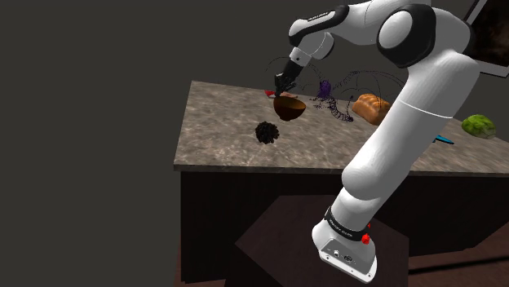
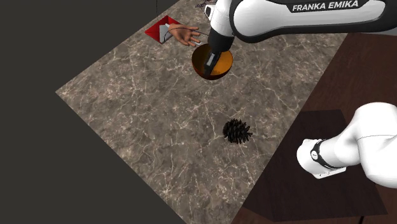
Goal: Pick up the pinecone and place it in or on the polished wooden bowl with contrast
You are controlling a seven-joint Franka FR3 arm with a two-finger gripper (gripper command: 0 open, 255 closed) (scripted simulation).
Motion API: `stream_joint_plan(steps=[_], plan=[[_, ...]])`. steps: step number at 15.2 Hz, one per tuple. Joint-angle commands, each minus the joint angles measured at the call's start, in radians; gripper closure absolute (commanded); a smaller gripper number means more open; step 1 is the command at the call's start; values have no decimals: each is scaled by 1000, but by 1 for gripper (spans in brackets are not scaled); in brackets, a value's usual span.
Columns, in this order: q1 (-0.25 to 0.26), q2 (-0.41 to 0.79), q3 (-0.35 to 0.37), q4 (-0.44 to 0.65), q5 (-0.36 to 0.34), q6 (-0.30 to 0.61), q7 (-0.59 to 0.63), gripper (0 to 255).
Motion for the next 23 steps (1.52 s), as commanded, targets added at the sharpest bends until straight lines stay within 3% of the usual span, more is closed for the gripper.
stream_joint_plan(steps=[1,2,13,23], plan=[[0,0,0,0,0,0,0,255],[0,0,0,0,0,0,0,0],[5,-434,150,-493,-173,145,294,0],[18,-809,360,-814,-180,120,567,0]])
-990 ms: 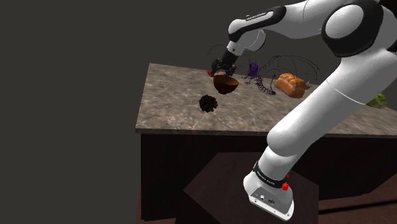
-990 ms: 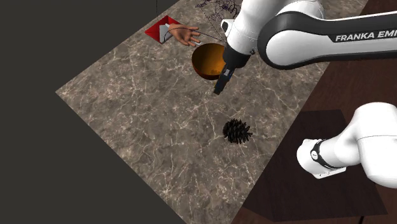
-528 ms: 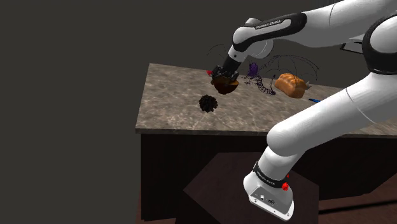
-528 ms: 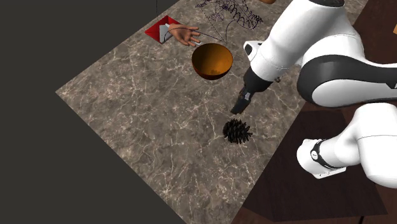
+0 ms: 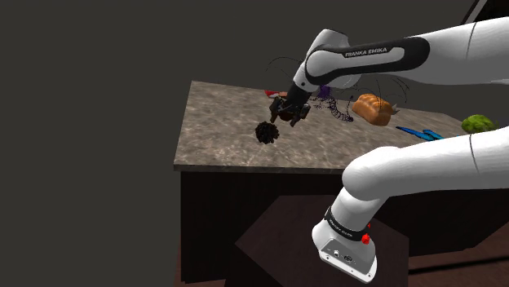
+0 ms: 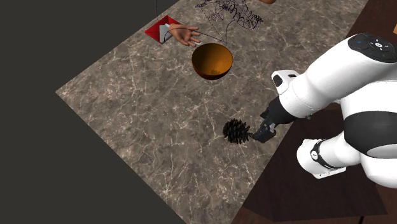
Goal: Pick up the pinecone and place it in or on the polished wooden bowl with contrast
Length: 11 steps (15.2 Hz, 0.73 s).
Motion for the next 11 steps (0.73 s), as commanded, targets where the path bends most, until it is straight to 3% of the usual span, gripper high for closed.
stream_joint_plan(steps=[1,7,11], plan=[[9,-24,27,-37,9,16,31,0],[18,38,34,-83,22,124,27,0],[19,44,34,-87,23,135,27,0]])
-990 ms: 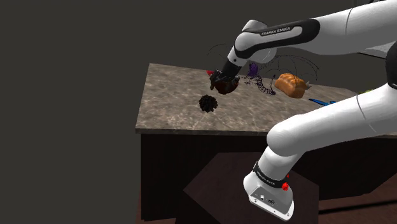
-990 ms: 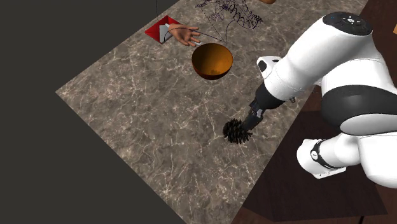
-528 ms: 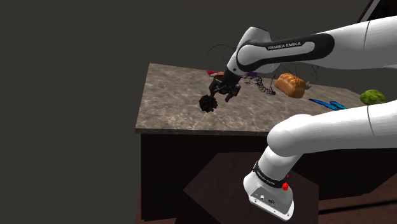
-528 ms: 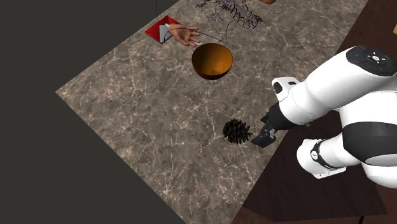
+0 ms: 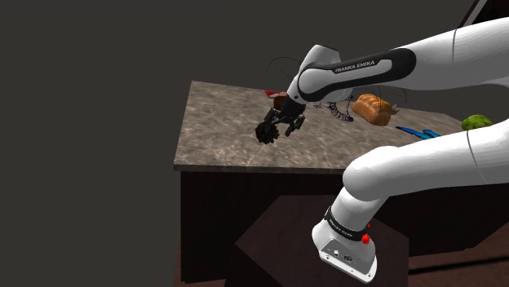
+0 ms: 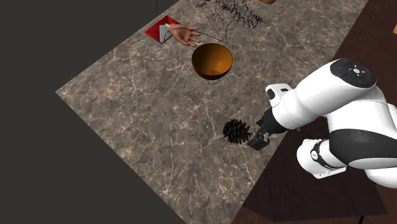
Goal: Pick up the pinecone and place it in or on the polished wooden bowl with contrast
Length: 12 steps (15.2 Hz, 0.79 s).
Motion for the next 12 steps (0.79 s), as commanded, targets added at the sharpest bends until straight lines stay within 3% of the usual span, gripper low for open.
stream_joint_plan(steps=[1,5,6,12], plan=[[0,1,0,-1,0,2,0,0],[0,1,0,-1,0,1,0,0],[0,1,0,-1,0,1,0,255],[0,1,0,-1,0,2,0,255]])
